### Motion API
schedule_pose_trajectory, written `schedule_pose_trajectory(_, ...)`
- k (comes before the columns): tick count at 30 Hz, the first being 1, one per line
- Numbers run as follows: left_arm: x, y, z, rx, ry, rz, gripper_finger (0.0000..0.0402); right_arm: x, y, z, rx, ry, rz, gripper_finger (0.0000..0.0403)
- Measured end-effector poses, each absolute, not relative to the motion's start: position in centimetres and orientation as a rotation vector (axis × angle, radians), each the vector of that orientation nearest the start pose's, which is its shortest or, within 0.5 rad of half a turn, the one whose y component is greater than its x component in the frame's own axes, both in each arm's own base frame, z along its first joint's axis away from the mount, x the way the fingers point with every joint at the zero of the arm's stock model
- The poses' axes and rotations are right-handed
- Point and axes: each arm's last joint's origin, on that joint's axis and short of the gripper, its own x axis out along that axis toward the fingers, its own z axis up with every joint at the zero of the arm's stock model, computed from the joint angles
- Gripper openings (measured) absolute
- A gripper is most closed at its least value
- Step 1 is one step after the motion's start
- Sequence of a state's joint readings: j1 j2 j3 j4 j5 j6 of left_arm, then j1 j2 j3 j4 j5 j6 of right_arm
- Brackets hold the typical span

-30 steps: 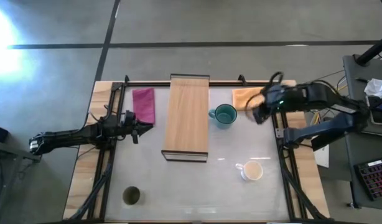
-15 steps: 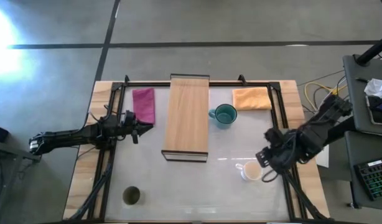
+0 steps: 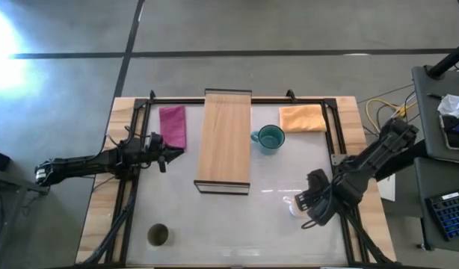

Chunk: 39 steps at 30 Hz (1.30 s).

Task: Stack small to large cups/mugs on shelf
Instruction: Put the white mug on the shelf

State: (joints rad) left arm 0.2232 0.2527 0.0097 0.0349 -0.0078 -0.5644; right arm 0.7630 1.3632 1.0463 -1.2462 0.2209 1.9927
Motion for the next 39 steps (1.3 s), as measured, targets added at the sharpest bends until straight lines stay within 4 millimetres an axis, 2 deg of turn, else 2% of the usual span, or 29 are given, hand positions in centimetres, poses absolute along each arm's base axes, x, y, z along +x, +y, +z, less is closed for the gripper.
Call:
schedule_pose_trajectory(7, 10.8, 2.5, 14.9, -0.583, 0.137, 0.282, 0.005, 16.0, 14.5, 21.9, 0.88, 1.177, -0.965, 0.0201)
schedule_pose_trajectory(13, 10.8, 2.5, 14.9, -0.582, 0.136, 0.282, 0.005, 15.6, 14.2, 20.3, 0.83, 1.25, -1.012, 0.0191)
schedule_pose_trajectory(17, 10.8, 2.5, 14.9, -0.582, 0.136, 0.282, 0.005, 15.9, 13.8, 19.7, 0.781, 1.284, -0.956, 0.0146)
schedule_pose_trajectory(23, 10.8, 2.5, 14.9, -0.582, 0.135, 0.282, 0.005, 17.1, 12.5, 19.5, 0.752, 1.329, -0.887, 0.003)
schedule_pose_trajectory(24, 10.8, 2.5, 14.9, -0.583, 0.135, 0.282, 0.005, 17.5, 12.2, 19.6, 0.754, 1.34, -0.863, 0.002)
schedule_pose_trajectory(26, 10.8, 2.5, 14.9, -0.583, 0.136, 0.282, 0.005, 18.4, 11.5, 20.3, 0.741, 1.372, -0.817, 0.0014)
schedule_pose_trajectory(28, 10.8, 2.5, 14.9, -0.583, 0.135, 0.281, 0.005, 19.3, 10.6, 21.8, 0.721, 1.379, -0.766, 0.0011)
schedule_pose_trajectory(35, 10.8, 2.5, 14.9, -0.582, 0.136, 0.282, 0.005, 22.4, 6.6, 30.1, 0.561, 1.349, -0.632, 0.001)
schedule_pose_trajectory(39, 10.9, 2.5, 14.9, -0.583, 0.136, 0.282, 0.005, 24.7, 4.5, 33.7, 0.456, 1.289, -0.516, 0.001)
